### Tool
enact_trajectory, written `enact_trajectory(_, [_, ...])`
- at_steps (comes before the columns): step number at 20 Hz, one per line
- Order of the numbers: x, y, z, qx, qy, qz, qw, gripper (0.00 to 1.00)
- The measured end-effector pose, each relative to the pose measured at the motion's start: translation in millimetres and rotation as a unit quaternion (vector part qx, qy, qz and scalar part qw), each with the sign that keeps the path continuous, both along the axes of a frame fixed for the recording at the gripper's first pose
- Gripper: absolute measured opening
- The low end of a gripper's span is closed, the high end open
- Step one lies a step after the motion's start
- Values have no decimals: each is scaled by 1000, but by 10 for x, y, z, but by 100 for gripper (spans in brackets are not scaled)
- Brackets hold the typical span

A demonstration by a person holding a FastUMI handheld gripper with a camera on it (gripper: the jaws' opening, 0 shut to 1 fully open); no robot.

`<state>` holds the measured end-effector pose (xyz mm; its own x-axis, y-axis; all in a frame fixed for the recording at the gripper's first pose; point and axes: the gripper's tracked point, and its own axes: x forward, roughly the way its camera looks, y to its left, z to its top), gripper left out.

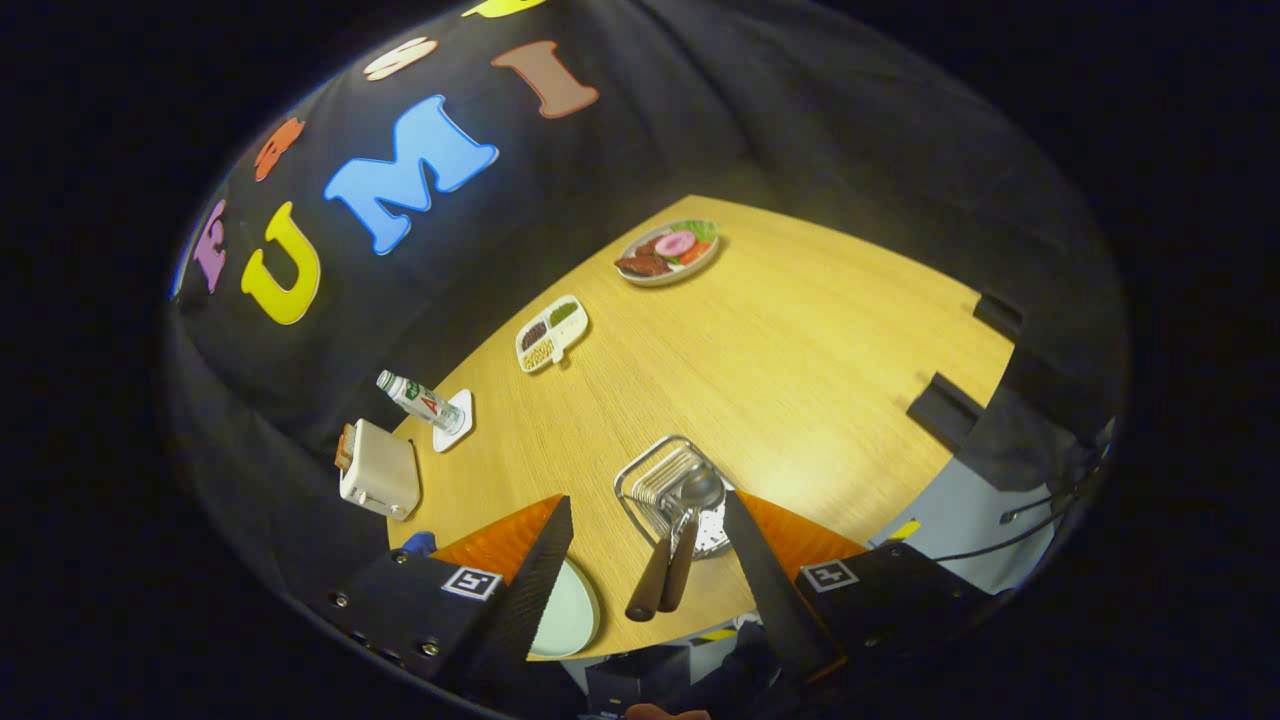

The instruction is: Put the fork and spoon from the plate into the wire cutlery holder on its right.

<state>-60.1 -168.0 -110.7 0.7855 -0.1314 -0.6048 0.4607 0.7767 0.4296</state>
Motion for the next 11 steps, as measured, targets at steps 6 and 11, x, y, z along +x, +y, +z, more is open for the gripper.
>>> enact_trajectory(6, [217,-273,912,-207,-172,-29,963,93])
enact_trajectory(11, [219,-164,1427,-331,-259,-25,907,98])
